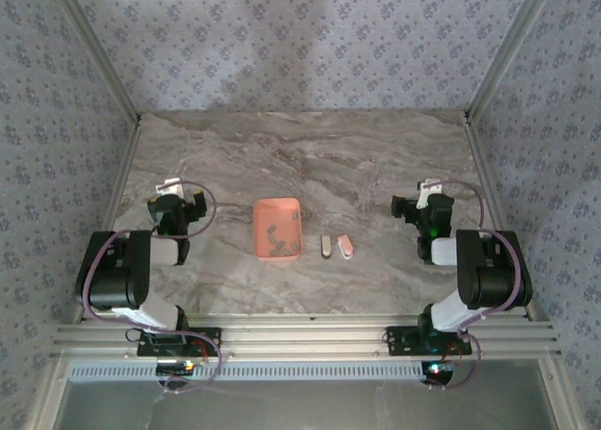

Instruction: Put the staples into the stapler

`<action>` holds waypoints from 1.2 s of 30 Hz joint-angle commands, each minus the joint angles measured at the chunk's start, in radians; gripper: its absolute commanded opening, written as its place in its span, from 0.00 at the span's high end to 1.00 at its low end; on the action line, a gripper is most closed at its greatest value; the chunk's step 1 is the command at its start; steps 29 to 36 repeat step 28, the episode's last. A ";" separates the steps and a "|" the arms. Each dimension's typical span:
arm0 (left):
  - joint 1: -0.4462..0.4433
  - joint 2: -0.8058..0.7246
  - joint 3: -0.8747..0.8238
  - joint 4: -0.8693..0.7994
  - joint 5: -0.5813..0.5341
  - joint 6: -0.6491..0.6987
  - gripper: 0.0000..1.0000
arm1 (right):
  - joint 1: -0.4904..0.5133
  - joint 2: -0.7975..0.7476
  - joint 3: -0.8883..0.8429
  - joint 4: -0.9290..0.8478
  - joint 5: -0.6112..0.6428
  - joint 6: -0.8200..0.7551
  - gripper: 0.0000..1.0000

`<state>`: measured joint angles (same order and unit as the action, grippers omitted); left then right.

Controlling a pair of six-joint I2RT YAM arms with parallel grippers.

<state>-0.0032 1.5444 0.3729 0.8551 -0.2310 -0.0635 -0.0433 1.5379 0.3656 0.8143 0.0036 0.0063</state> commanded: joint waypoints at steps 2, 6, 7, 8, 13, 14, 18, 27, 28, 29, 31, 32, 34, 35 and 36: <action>-0.006 -0.011 0.021 -0.004 0.016 0.004 0.01 | -0.004 -0.008 0.015 0.028 0.004 -0.017 0.00; -0.007 -0.011 0.021 -0.004 0.016 0.005 0.01 | -0.004 -0.008 0.016 0.027 0.004 -0.017 0.00; -0.007 -0.011 0.020 -0.004 0.016 0.004 0.01 | -0.003 -0.009 0.015 0.026 0.003 -0.017 0.00; -0.006 -0.012 0.022 -0.004 0.016 0.005 0.02 | -0.003 -0.009 0.015 0.027 0.004 -0.017 0.00; -0.006 -0.011 0.021 -0.004 0.016 0.005 0.01 | -0.003 -0.008 0.015 0.028 0.004 -0.017 0.00; -0.007 -0.012 0.020 -0.004 0.016 0.005 0.01 | -0.003 -0.009 0.015 0.027 0.003 -0.017 0.00; -0.007 -0.012 0.020 -0.004 0.015 0.004 0.01 | -0.003 -0.008 0.014 0.027 0.004 -0.017 0.00; 0.000 -0.011 0.021 -0.005 0.036 0.004 0.01 | -0.004 -0.009 0.015 0.028 0.004 -0.017 0.00; 0.001 -0.011 0.021 -0.007 0.036 0.004 0.01 | -0.003 -0.009 0.015 0.028 0.004 -0.017 0.00; 0.001 -0.011 0.021 -0.007 0.036 0.004 0.01 | -0.003 -0.009 0.015 0.028 0.004 -0.017 0.00; 0.001 -0.011 0.021 -0.007 0.036 0.004 0.01 | -0.003 -0.009 0.015 0.028 0.004 -0.017 0.00; 0.001 -0.011 0.021 -0.007 0.036 0.004 0.01 | -0.003 -0.009 0.015 0.028 0.004 -0.017 0.00; 0.001 -0.011 0.021 -0.007 0.036 0.004 0.01 | -0.003 -0.009 0.015 0.028 0.004 -0.017 0.00; 0.001 -0.011 0.021 -0.007 0.036 0.004 0.01 | -0.003 -0.009 0.015 0.028 0.004 -0.017 0.00; 0.001 -0.011 0.021 -0.007 0.036 0.004 0.01 | -0.003 -0.009 0.015 0.028 0.004 -0.017 0.00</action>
